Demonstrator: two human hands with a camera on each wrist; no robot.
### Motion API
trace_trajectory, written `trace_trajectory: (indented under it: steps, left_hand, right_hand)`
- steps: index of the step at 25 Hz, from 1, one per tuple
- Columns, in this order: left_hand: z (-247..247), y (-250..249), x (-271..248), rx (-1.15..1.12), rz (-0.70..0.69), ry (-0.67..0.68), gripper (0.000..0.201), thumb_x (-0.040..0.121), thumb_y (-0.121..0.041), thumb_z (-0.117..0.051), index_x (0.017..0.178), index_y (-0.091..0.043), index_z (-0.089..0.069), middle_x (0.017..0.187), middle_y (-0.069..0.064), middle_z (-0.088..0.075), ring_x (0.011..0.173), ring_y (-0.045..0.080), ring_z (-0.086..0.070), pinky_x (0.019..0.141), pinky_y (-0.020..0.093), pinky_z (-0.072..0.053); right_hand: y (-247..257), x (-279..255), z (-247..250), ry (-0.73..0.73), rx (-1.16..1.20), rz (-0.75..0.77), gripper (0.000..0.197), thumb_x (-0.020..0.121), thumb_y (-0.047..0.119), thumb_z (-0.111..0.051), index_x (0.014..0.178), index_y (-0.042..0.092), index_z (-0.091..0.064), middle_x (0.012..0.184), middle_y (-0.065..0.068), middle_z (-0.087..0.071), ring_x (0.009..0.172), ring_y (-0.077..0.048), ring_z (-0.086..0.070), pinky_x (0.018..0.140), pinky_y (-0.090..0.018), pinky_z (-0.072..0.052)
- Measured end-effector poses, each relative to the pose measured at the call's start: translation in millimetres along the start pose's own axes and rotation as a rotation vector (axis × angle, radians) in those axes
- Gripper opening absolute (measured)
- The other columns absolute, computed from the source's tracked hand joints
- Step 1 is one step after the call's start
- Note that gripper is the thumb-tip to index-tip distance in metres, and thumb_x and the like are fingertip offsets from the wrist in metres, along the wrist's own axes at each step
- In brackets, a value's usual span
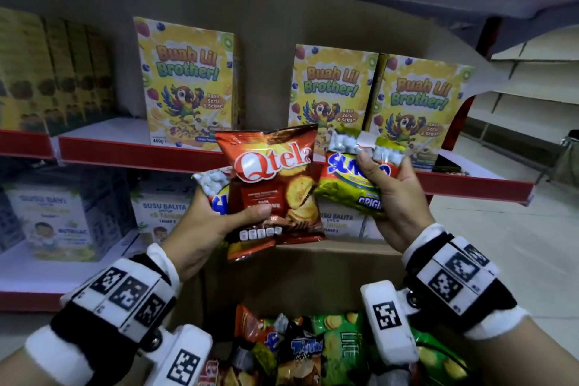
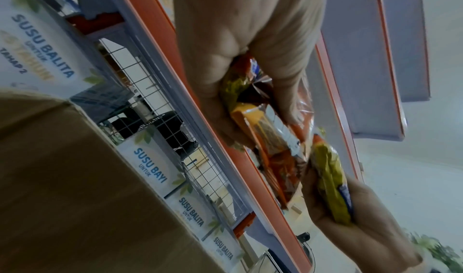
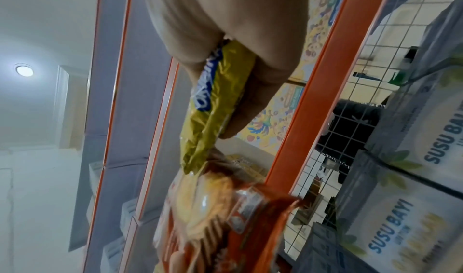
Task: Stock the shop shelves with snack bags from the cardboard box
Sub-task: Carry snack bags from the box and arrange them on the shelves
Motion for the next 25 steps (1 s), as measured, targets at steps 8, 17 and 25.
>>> trace_trajectory:
  steps: [8,17,25]
  left_hand:
    - [-6,2,-4,0.068,0.014,0.055,0.111,0.037,-0.043,-0.093,0.133,-0.021,-0.044,0.116,-0.001,-0.07,0.104,0.016,-0.068,0.083,0.031,-0.058]
    - [-3,-17,6,-0.093,0.012,-0.087,0.113,0.039,-0.078,-0.07,0.135,-0.024,-0.046,0.123,0.005,-0.066,0.111,0.025,-0.064,0.089,0.044,-0.054]
    - [11,-17,43,0.009,-0.154,-0.109,0.081,0.053,-0.037,-0.081,0.125,-0.02,-0.049,0.111,-0.004,-0.072,0.102,0.015,-0.068,0.077,0.027,-0.058]
  right_hand:
    - [-22,-11,-12,0.159,-0.003,-0.176,0.061,0.07,0.023,-0.069,0.124,0.001,-0.052,0.09,-0.015,-0.073,0.071,-0.024,-0.072,0.069,-0.041,-0.059]
    - [-27,-4,-23,0.199,-0.127,-0.127,0.046,0.062,0.028,-0.075,0.101,0.009,-0.06,0.078,-0.009,-0.074,0.065,-0.019,-0.071,0.056,-0.029,-0.057]
    - [-28,24,-46,0.227,-0.234,-0.026,0.045,0.06,0.034,-0.078,0.096,0.012,-0.064,0.081,-0.008,-0.076,0.07,-0.019,-0.073,0.056,-0.025,-0.056]
Point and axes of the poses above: each hand's wrist, its own x-axis towards the middle knuckle, its own z-axis out of the back of the hand, y = z × x, the point moved 7 cm from there along x, towards the middle knuckle
